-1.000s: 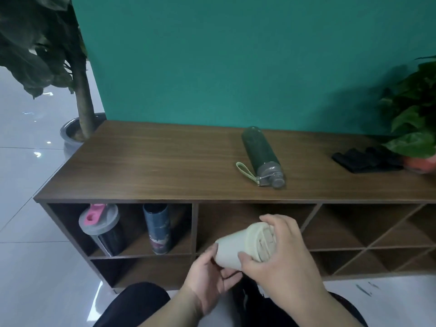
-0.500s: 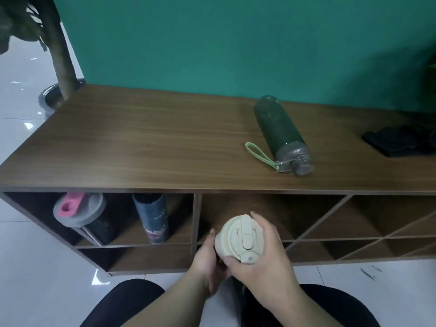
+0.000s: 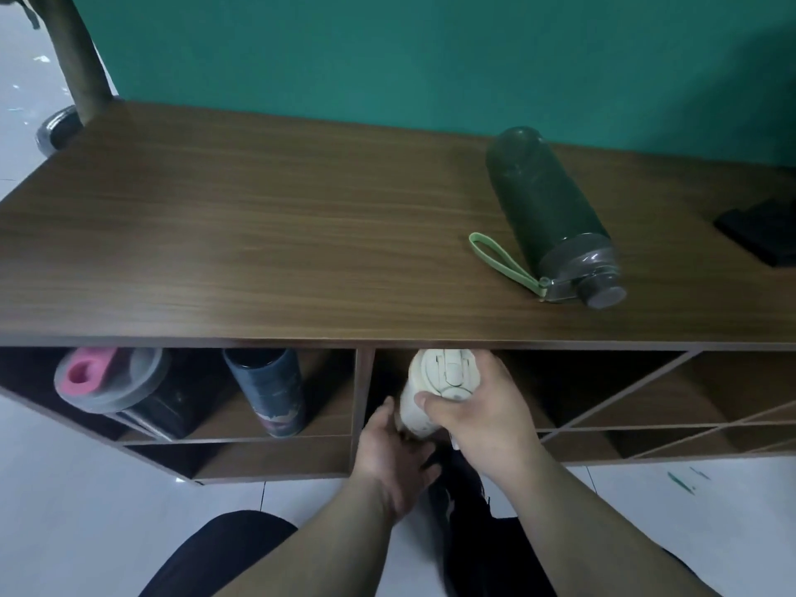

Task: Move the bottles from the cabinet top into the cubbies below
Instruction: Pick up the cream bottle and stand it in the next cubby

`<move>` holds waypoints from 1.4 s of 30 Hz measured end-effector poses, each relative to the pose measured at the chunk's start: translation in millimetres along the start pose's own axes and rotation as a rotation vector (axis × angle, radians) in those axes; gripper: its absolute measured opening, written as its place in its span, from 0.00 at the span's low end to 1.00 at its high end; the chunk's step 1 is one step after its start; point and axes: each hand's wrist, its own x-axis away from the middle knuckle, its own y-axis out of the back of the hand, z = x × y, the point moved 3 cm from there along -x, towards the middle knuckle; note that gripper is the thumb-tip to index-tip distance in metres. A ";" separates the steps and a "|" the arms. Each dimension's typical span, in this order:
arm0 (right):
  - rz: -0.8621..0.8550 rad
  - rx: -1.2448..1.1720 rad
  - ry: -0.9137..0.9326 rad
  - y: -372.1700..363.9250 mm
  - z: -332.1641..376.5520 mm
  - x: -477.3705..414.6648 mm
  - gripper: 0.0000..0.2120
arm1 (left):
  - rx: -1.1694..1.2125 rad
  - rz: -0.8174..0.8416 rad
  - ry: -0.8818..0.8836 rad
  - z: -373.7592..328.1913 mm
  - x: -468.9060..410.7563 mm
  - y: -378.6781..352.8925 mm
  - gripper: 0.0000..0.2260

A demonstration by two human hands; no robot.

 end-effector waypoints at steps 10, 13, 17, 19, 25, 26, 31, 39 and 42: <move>0.063 0.078 -0.014 -16.9 8.1 -22.1 0.24 | 0.106 0.025 -0.008 -6.8 -6.8 -2.4 0.28; 0.051 0.116 0.000 -15.7 11.3 -19.9 0.28 | 0.097 0.029 0.009 -9.4 -5.7 -2.6 0.28; 0.065 0.108 0.016 -13.6 10.9 -17.3 0.31 | 0.072 0.018 0.003 -9.4 -2.1 -2.3 0.29; 0.070 0.071 0.033 -12.4 10.5 -13.9 0.35 | 0.042 0.011 -0.004 -10.5 2.7 -3.6 0.29; 0.100 0.087 0.164 11.5 12.4 16.0 0.37 | -0.139 -0.072 0.039 -3.9 19.9 -2.5 0.32; 0.091 0.099 0.194 20.3 13.4 25.5 0.34 | -0.185 -0.070 0.056 -2.7 27.5 -5.7 0.33; -0.327 -0.011 0.341 85.5 35.4 69.7 0.13 | -0.324 -0.010 0.123 8.5 45.8 -13.7 0.30; -0.455 0.227 0.024 125.5 89.9 4.0 0.49 | -0.427 0.011 0.060 7.6 74.3 -14.9 0.21; -0.411 0.221 -0.044 117.6 95.8 -14.8 0.45 | -0.425 -0.011 0.033 1.1 86.8 -15.6 0.21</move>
